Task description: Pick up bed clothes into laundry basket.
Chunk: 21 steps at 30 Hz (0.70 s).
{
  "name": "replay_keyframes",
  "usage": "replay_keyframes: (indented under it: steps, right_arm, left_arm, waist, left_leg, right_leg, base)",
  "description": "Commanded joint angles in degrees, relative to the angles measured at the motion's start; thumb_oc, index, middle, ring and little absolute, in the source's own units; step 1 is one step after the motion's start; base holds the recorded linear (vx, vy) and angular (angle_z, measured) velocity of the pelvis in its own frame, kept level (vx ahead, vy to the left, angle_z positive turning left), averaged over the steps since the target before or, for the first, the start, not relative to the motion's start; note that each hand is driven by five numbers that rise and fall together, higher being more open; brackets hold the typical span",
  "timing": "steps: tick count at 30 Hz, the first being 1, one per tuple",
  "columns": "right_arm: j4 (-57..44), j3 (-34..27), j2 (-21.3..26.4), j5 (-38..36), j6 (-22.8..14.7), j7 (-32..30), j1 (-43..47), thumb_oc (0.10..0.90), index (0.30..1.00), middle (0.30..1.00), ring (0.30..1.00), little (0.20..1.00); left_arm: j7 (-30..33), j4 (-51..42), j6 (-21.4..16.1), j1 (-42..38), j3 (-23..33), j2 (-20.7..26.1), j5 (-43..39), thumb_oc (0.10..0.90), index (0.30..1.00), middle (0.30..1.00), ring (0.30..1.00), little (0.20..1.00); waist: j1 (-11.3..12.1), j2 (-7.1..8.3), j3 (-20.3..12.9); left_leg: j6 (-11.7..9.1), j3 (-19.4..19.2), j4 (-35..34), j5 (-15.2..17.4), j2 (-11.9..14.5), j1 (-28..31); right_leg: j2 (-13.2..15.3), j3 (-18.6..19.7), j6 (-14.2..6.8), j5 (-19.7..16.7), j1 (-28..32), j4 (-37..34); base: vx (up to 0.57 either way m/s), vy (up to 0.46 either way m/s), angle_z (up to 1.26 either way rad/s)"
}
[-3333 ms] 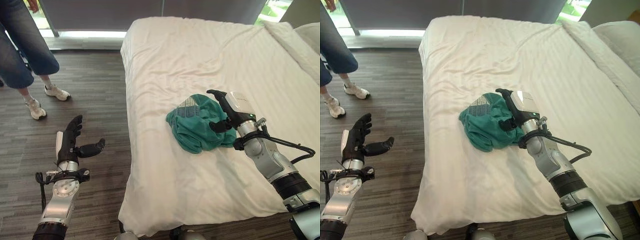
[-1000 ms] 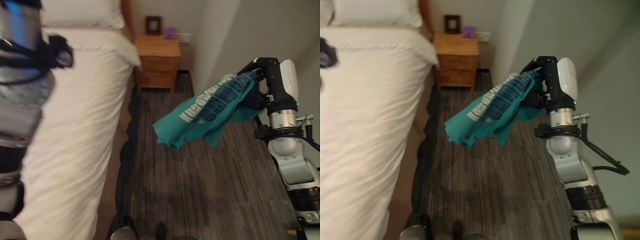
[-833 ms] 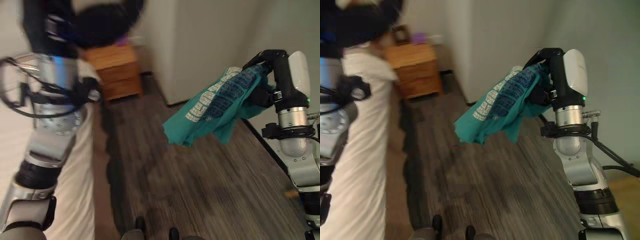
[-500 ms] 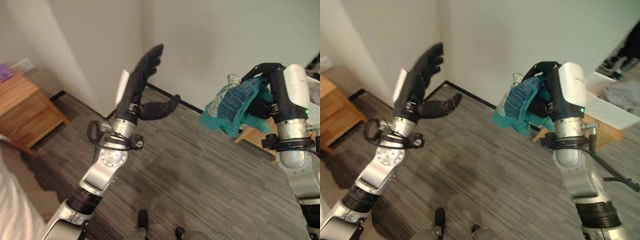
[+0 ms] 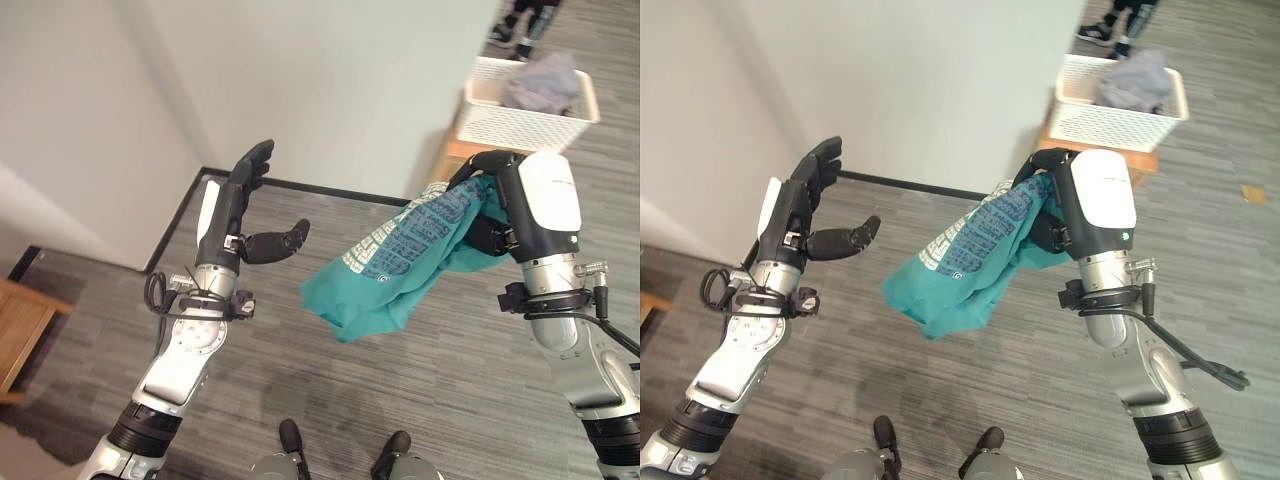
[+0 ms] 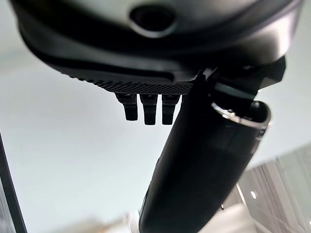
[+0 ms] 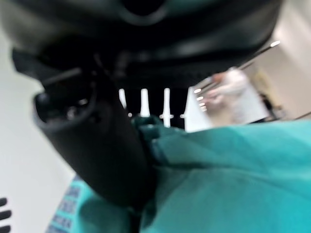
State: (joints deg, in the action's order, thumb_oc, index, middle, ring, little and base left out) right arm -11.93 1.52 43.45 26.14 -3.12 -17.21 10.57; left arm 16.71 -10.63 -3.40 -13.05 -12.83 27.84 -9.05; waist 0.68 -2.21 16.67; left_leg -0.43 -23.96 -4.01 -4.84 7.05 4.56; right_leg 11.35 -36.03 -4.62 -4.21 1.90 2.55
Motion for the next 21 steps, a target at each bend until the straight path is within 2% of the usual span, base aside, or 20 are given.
replay_keyframes:
  steps: [1, 3, 4, 5, 6, 7, 8, 9, 10, 11, 12, 13, 14, 15, 16, 17, 18, 21]
  right_arm:
    - [-5.98, -5.56, 0.14, 0.49, -2.17, -4.16, 1.64, 0.4, 0.3, 0.3, 0.3, 0.3]
    - [-5.31, -3.84, -1.33, -0.39, -2.6, -2.81, 0.33, 0.4, 0.3, 0.3, 0.3, 0.3]
    - [-5.31, -3.83, -1.32, -0.39, -2.61, -2.81, 0.33, 0.4, 0.3, 0.3, 0.3, 0.3]
    - [-4.29, -2.79, -1.44, -1.06, -2.89, -2.49, 0.49, 0.4, 0.3, 0.3, 0.3, 0.3]
    - [-3.7, -2.11, -1.32, -1.58, -2.81, -2.42, 1.09, 0.4, 0.3, 0.3, 0.3, 0.3]
    - [-3.01, -0.81, -1.15, -2.5, -2.71, -2.51, 2.4, 0.4, 0.3, 0.3, 0.3, 0.3]
    - [-2.79, 0.57, -1.13, -3.16, -2.63, -2.54, 3.66, 0.4, 0.3, 0.3, 0.3, 0.3]
    - [-2.58, 0.7, -1.07, -3.22, -2.62, -2.62, 4.03, 0.4, 0.3, 0.3, 0.3, 0.3]
    - [-1.77, 2.43, -0.83, -4.51, -2.35, -2.5, 6.65, 0.4, 0.3, 0.3, 0.3, 0.3]
    - [-1.28, 3.38, -0.55, -4.74, -2.0, -2.69, 8.1, 0.4, 0.3, 0.3, 0.3, 0.3]
    - [-0.55, 5.15, -0.23, -5.5, -1.32, -2.32, 10.97, 0.4, 0.3, 0.3, 0.3, 0.3]
    - [-0.02, 5.75, 0.11, -5.34, -1.16, -2.43, 12.08, 0.4, 0.3, 0.3, 0.3, 0.3]
    - [0.86, 6.78, 0.35, -5.06, -0.99, -2.5, 13.51, 0.4, 0.3, 0.3, 0.3, 0.3]
    - [2.01, 7.92, 0.84, -4.43, -0.64, -2.99, 15.14, 0.4, 0.3, 0.3, 0.3, 0.3]
    - [2.05, 7.96, 0.84, -4.43, -0.65, -3.01, 15.19, 0.4, 0.3, 0.3, 0.3, 0.3]
    - [3.6, 8.19, 1.08, -3.31, 0.42, -3.75, 16.87, 0.4, 0.3, 0.3, 0.3, 0.3]
    - [4.02, 8.68, 1.11, -3.22, 0.46, -3.99, 17.45, 0.4, 0.3, 0.3, 0.3, 0.3]
    - [4.13, 8.82, 1.12, -3.22, 0.43, -4.04, 17.61, 0.4, 0.3, 0.3, 0.3, 0.3]
  left_arm:
    - [0.78, -6.17, -6.25, -3.03, 3.04, -1.53, 0.36, 0.8, 0.9, 0.9, 0.9, 0.9]
    - [0.22, -6.4, -6.18, -1.82, 2.39, -2.41, 0.81, 0.8, 0.9, 0.9, 0.9, 0.9]
    - [0.21, -6.42, -6.18, -1.79, 2.39, -2.41, 0.81, 0.8, 0.9, 0.9, 0.9, 0.9]
    - [0.09, -6.18, -6.26, -2.03, 1.79, -3.21, 0.96, 0.8, 0.9, 0.9, 0.9, 0.9]
    - [0.17, -5.6, -6.02, -2.66, 1.18, -3.4, 0.81, 0.8, 0.9, 0.9, 0.9, 0.9]
    - [0.72, -4.46, -6.0, -3.7, 0.74, -3.56, 0.47, 0.8, 0.9, 0.9, 0.9, 0.9]
    - [1.27, -3.29, -5.68, -4.43, 0.0, -4.02, 0.09, 0.8, 0.9, 0.9, 0.9, 0.9]
    - [1.36, -3.0, -5.79, -4.76, 0.0, -4.04, 0.09, 0.8, 0.9, 0.9, 0.9, 0.9]
    - [2.02, -1.3, -5.76, -6.43, -0.96, -4.65, -0.54, 0.8, 0.9, 0.9, 0.9, 0.9]
    - [2.71, -0.41, -5.56, -7.29, -1.56, -4.78, -0.72, 0.8, 0.9, 0.9, 0.9, 0.9]
    - [3.58, 1.2, -5.61, -8.52, -1.8, -4.9, -1.47, 0.8, 0.9, 0.9, 0.9, 0.9]
    - [3.58, 1.56, -5.41, -8.42, -1.75, -5.08, -1.57, 0.8, 0.9, 0.9, 0.9, 0.9]
    - [3.59, 2.08, -5.41, -8.4, -1.59, -5.29, -1.67, 0.8, 0.9, 0.9, 0.9, 0.9]
    - [3.67, 2.38, -5.38, -8.33, -1.21, -5.48, -1.78, 0.8, 0.9, 0.9, 0.9, 0.9]
    - [3.67, 2.38, -5.38, -8.32, -1.19, -5.48, -1.77, 0.8, 0.9, 0.9, 0.9, 0.9]
    - [3.9, 2.83, -5.27, -7.9, -0.53, -5.61, -1.89, 0.8, 0.9, 0.9, 0.9, 0.9]
    - [3.9, 2.82, -5.29, -7.9, -0.33, -5.69, -1.89, 0.8, 0.9, 0.9, 0.9, 0.9]
    - [3.89, 2.82, -5.29, -7.9, -0.24, -5.71, -1.89, 0.8, 0.9, 0.9, 0.9, 0.9]
  waist:
    - [1.29, 1.11, -7.89]
    - [0.72, 0.51, -8.66]
    - [0.75, 0.47, -8.63]
    - [0.24, 0.35, -8.25]
    - [0.17, 0.56, -7.94]
    - [0.45, 0.32, -7.31]
    - [1.13, 0.23, -6.64]
    - [1.07, -0.02, -6.41]
    - [1.43, -0.4, -5.21]
    - [2.05, -0.1, -4.84]
    - [2.76, 0.2, -4.21]
    - [3.58, 0.07, -4.23]
    - [4.17, -0.22, -4.49]
    - [4.67, -0.86, -4.87]
    - [4.67, -0.83, -4.82]
    - [5.72, -1.9, -5.17]
    - [5.73, -2.05, -5.07]
    - [5.73, -2.05, -4.96]
  left_leg:
    - [-1.84, 0.9, -0.99, 9.16, -0.39, 2.74]
    - [-2.94, -0.58, 0.0, 9.04, 0.7, 5.06]
    - [-2.98, -0.63, 0.02, 9.06, 0.76, 5.13]
    - [-4.42, -1.35, 7.82, 10.49, 2.97, 3.84]
    - [-5.14, -1.48, 13.1, 9.57, 4.56, 2.38]
    - [-6.63, -0.96, 20.49, 8.05, 7.84, -0.19]
    - [-7.52, 0.67, 25.95, 4.51, 9.21, -2.21]
    - [-8.02, 1.08, 26.99, 4.56, 9.93, -2.74]
    - [-8.52, 4.07, 31.51, 2.36, 11.06, -5.62]
    - [-8.27, 5.63, 32.88, 2.24, 10.65, -7.63]
    - [-6.95, 8.01, 30.06, 5.97, 7.15, -11.86]
    - [-6.4, 8.63, 25.98, 7.51, 5.34, -12.99]
    - [-5.51, 7.55, 20.17, 5.04, 4.31, -13.38]
    - [-6.21, 6.33, 12.28, 1.55, 4.07, -12.56]
    - [-6.21, 6.26, 12.06, 1.43, 4.0, -12.4]
    - [-7.51, 5.56, 4.8, -1.0, 4.68, -14.59]
    - [-7.11, 4.52, 2.95, -2.7, 4.46, -14.0]
    - [-7.1, 4.36, 2.39, -3.02, 4.35, -13.63]
  right_leg:
    - [4.41, 3.47, -5.47, 6.29, 1.26, 4.39]
    - [1.94, 5.83, -4.51, 6.58, 2.79, 0.11]
    - [1.84, 5.86, -4.48, 6.52, 2.9, -0.03]
    - [0.59, 6.68, -3.12, 7.29, 4.53, -2.68]
    - [-0.24, 7.34, -2.3, 7.91, 5.42, -3.87]
    - [-2.22, 8.06, -0.48, 8.72, 6.95, -5.65]
    - [-3.03, 8.85, 0.46, 9.34, 8.17, -6.78]
    - [-3.64, 8.84, 0.85, 9.39, 8.32, -7.09]
    - [-4.49, 9.51, 1.79, 10.23, 8.82, -7.38]
    - [-4.27, 9.85, 2.06, 10.85, 9.32, -7.55]
    - [-3.68, 11.19, 1.25, 11.61, 9.49, -7.55]
    - [-3.63, 11.85, 0.53, 11.83, 9.73, -7.55]
    - [-3.23, 11.62, -0.12, 10.94, 9.37, -7.55]
    - [-3.39, 11.49, -0.86, 11.15, 9.84, -7.55]
    - [-3.34, 11.52, -0.87, 11.15, 9.88, -7.55]
    - [-4.12, 11.77, -1.67, 12.88, 11.94, -7.55]
    - [-4.07, 11.29, -1.6, 12.52, 11.59, -7.55]
    - [-4.01, 11.37, -1.62, 12.5, 11.65, -7.55]
  base:
    - [0.15, -0.158, -0.58]
    - [0.14, -0.185, -0.52]
    - [0.08, -0.246, -0.64]
    - [0.06, -0.282, -0.55]
    - [0.09, -0.401, -0.67]
    - [0.1, -0.308, -0.58]
    - [0.06, -0.222, -0.59]
    - [0.04, -0.165, -0.89]
    - [0.03, -0.13, -0.92]
    - [0.13, -0.089, -0.92]
    - [0.2, -0.003, -0.4]
    - [0.19, 0.101, -0.28]
    - [0.2, 0.125, -0.4]
    - [0.13, 0.103, -0.48]
    - [0.39, 0.079, -0.6]
    - [0.25, 0.05, -0.4]
    - [0.25, 0.051, -0.29]
    - [-0.01, 0.004, -0.21]
